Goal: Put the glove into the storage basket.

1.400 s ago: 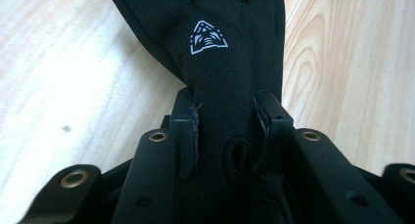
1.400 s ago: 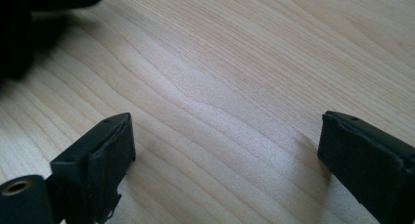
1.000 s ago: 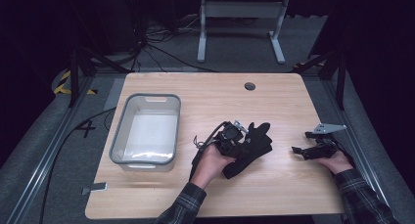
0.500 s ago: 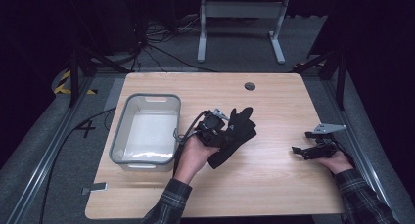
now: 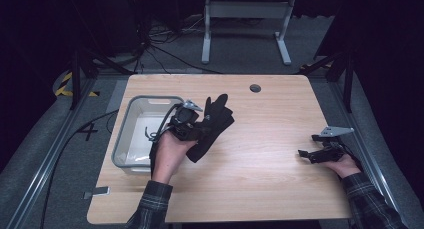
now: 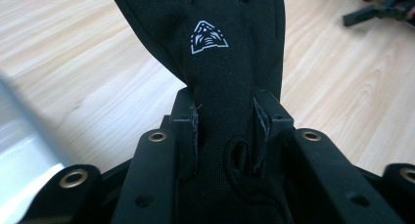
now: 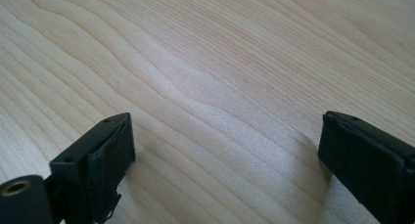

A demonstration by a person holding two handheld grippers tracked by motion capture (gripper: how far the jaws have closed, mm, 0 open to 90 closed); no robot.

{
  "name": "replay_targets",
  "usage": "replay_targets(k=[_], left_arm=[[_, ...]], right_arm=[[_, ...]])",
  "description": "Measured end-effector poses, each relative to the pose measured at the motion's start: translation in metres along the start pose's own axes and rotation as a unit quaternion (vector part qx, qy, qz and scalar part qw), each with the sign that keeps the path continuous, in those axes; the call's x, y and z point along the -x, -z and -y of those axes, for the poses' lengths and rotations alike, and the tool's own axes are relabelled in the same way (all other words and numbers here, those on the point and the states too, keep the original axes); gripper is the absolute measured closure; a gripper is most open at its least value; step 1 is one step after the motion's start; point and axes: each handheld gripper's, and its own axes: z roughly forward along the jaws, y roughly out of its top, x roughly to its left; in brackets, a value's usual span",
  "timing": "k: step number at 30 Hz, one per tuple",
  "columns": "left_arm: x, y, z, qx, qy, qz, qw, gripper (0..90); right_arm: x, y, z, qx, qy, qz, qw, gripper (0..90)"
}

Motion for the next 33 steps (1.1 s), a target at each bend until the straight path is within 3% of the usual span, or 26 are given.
replay_targets(k=[8,11,16,17,22,29,33], left_arm=[[-0.028,0.025,0.014,0.013,0.034,-0.035,0.9987,67.6],[-0.046,0.037,0.025,0.017,0.049,-0.055,0.9971,67.6],[-0.06,0.045,0.039,0.023,0.073,-0.067,0.9948,67.6],[-0.068,0.047,0.045,0.024,0.082,-0.077,0.9933,67.6],[-0.08,0.048,0.058,0.018,0.1,-0.086,0.9911,67.6],[-0.096,0.032,0.07,-0.016,0.111,-0.096,0.989,67.5],[-0.105,0.019,0.075,-0.042,0.125,-0.098,0.9864,67.4]], right_arm=[[0.0,0.0,0.0,0.0,0.0,0.0,1.0,7.1],[0.0,0.0,0.0,0.0,0.0,0.0,1.0,7.1],[0.0,0.0,0.0,0.0,0.0,0.0,1.0,7.1],[0.0,0.0,0.0,0.0,0.0,0.0,1.0,7.1],[0.0,0.0,0.0,0.0,0.0,0.0,1.0,7.1],[0.0,0.0,0.0,0.0,0.0,0.0,1.0,7.1],[0.0,0.0,0.0,0.0,0.0,0.0,1.0,7.1]])
